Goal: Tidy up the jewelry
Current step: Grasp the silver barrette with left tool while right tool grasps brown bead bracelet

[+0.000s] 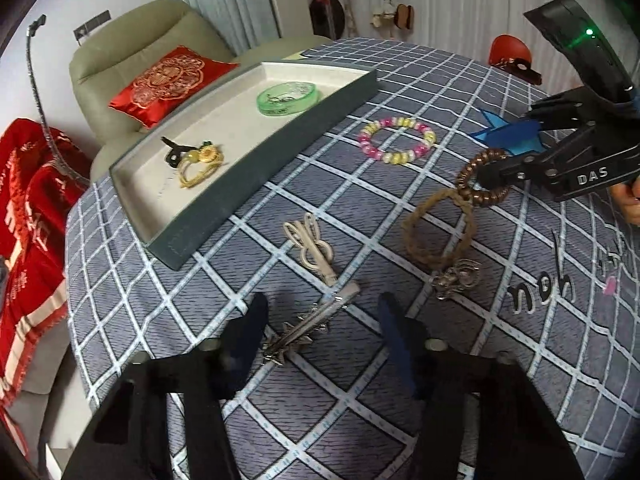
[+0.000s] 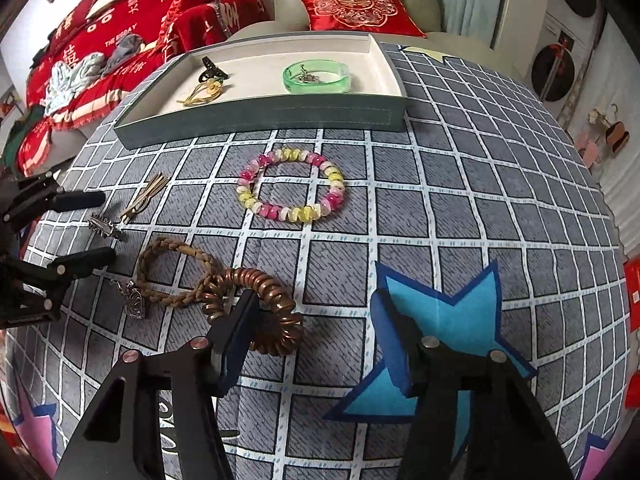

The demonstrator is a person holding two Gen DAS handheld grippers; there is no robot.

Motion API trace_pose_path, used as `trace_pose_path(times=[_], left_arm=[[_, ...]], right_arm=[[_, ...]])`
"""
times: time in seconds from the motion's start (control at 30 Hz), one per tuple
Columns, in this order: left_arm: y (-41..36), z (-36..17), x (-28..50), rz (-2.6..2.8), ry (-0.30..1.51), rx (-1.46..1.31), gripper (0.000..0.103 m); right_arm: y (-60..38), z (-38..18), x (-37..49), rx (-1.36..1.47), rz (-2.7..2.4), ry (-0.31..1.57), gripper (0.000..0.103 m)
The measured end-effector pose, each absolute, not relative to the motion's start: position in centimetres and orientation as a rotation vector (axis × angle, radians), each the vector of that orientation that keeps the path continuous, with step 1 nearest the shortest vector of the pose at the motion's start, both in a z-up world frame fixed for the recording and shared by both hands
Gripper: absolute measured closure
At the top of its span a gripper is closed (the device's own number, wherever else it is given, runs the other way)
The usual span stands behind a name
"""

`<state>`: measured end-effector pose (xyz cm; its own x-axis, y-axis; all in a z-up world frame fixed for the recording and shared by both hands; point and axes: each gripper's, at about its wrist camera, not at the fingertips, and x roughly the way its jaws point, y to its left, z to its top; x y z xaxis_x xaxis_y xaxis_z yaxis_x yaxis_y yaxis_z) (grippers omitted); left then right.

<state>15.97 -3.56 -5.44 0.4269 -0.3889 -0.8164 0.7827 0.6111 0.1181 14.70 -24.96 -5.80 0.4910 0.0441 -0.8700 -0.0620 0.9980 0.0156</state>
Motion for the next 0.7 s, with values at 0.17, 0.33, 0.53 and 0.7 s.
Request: trace_pose_path(times=[0.17,0.33,0.53,0.7], left_arm=[[-3.7,-5.5,15.4,-0.778,0.852,0.512,0.066],[-3.3,-5.5,14.7,-0.743,0.867,0.461,0.073],[-2.0,-5.4,14.6,-0.661,0.903,0.313,0.074],[-1.0,-4.9,14.3,-0.604,0.899,0.21,0.074]], right_arm=[[-24.0,-5.8,14.6,-0.052,0.074,1.054,0.061],[-23.6,-5.7,14.2,-0.044,0.069,1.051,0.084],[-24.4,-5.5,13.6,0.036,0.061,1.052,0.09],[-25.5,-4.7,12.7,0.095,0.056,1.031,0.09]])
